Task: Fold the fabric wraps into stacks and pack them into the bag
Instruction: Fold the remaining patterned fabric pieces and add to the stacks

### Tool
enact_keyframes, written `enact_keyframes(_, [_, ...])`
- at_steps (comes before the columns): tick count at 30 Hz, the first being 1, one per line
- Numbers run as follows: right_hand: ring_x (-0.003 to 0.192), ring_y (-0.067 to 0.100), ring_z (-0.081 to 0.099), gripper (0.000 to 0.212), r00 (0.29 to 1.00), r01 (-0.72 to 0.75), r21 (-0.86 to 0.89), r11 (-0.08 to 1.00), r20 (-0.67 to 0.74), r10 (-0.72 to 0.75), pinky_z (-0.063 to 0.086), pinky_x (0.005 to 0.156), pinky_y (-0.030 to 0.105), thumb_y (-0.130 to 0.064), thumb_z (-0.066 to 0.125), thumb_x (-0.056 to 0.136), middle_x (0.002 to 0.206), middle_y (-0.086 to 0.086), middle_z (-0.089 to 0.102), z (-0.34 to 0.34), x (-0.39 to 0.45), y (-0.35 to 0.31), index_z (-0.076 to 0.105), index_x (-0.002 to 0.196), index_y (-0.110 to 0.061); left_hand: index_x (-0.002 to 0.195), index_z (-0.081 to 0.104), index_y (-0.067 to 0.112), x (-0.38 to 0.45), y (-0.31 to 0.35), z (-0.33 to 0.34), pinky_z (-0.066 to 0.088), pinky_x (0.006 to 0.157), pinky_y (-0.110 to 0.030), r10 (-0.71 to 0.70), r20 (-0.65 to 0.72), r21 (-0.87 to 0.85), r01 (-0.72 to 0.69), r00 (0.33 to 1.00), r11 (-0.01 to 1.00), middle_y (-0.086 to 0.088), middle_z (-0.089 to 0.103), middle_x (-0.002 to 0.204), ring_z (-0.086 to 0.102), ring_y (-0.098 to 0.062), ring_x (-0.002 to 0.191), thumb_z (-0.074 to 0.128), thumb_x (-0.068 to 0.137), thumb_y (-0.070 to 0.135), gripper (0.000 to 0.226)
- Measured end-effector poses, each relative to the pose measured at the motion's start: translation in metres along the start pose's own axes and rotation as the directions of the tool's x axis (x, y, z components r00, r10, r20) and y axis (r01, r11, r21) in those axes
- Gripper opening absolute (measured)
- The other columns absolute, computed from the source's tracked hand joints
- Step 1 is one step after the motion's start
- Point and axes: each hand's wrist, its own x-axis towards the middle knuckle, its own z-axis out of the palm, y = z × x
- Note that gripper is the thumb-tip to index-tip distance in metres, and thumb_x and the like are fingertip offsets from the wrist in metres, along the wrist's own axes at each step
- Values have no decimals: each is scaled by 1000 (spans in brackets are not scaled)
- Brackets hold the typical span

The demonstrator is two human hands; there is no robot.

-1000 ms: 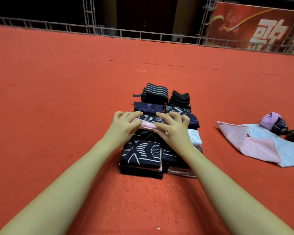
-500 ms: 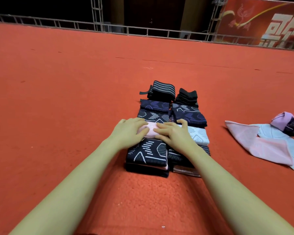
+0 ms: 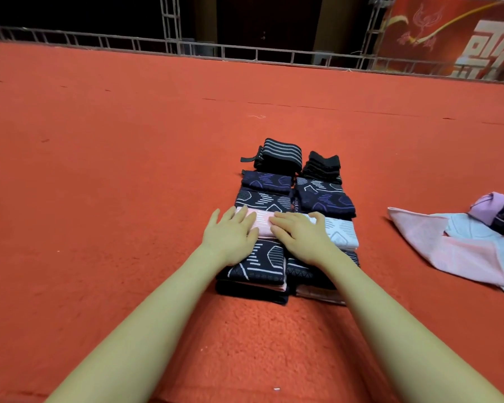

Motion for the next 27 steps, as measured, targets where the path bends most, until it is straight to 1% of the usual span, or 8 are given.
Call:
enact_keyframes(2, [127, 9, 40, 33, 994, -9, 17, 1000, -111, 11, 12, 97, 35, -37, 35, 101, 139, -13, 48, -5, -8, 4, 57, 125, -30, 151, 21, 22, -3, 9, -4, 4, 117, -41, 4, -105, -5, -4, 994, 1000, 1, 12, 160, 11, -19, 145, 22, 103, 38, 51])
enact_keyframes(6, [120, 13, 44, 31, 972, -62, 66, 996, -222, 75, 13, 92, 30, -30, 41, 99, 131, -11, 53, -15, -28, 26, 58, 125, -28, 149, 26, 20, -3, 39, -12, 11, 112, -35, 58, -229, -7, -61, 972, 998, 1, 20, 158, 20, -18, 143, 30, 102, 31, 49])
enact_keyframes(11, [105, 18, 54, 45, 905, -92, 170, 981, -397, 153, 11, 76, 25, -36, 31, 86, 112, -8, 64, -24, -62, 67, 66, 110, -22, 146, 33, 17, 10, 93, -19, 15, 110, -33, 174, -282, -23, -189, 943, 982, -2, 26, 156, 27, -20, 140, 32, 100, 32, 49])
enact_keyframes(15, [103, 23, 57, 33, 851, -202, 232, 952, -440, 288, 12, 71, 25, -23, 45, 84, 107, -2, 65, -26, -94, 110, 69, 106, -18, 141, 41, 13, 22, 149, -18, 17, 109, -36, 278, -277, -4, -290, 920, 957, -5, 31, 153, 31, -21, 138, 38, 98, 29, 46])
enact_keyframes(19, [106, 29, 54, 40, 790, -359, 265, 895, -423, 443, 17, 77, 29, -25, 44, 80, 114, 3, 63, -22, -129, 157, 66, 112, -15, 111, 67, 6, 30, 209, -6, 40, 94, -43, 364, -287, -51, -393, 886, 918, -14, 61, 127, 58, -29, 114, 43, 81, 29, 45])
enact_keyframes(22, [107, 33, 51, 42, 747, -475, 251, 843, -392, 537, 28, 86, 39, -23, 45, 80, 118, 8, 62, -17, -152, 191, 64, 115, -10, 81, 73, 14, 39, 249, 9, 52, 72, -35, 382, -250, -45, -405, 890, 913, -5, 72, 94, 69, -23, 83, 42, 72, 30, 36])
enact_keyframes(24, [112, 35, 50, 41, 729, -533, 231, 814, -363, 580, 29, 91, 43, -24, 51, 82, 123, 11, 59, -10, -166, 209, 61, 119, -7, 91, 72, 13, 45, 272, 21, 48, 77, -34, 393, -218, -55, -413, 893, 909, -5, 70, 101, 67, -24, 89, 44, 76, 27, 35])
enact_keyframes(27, [123, 31, 44, 45, 701, -580, 263, 771, -320, 637, 22, 97, 38, -27, 58, 88, 133, 11, 53, -2, -174, 225, 54, 128, -6, 135, 47, 13, 57, 297, 40, 33, 92, -38, 390, -154, -54, -402, 908, 914, -8, 45, 142, 46, -28, 123, 44, 92, 20, 44])
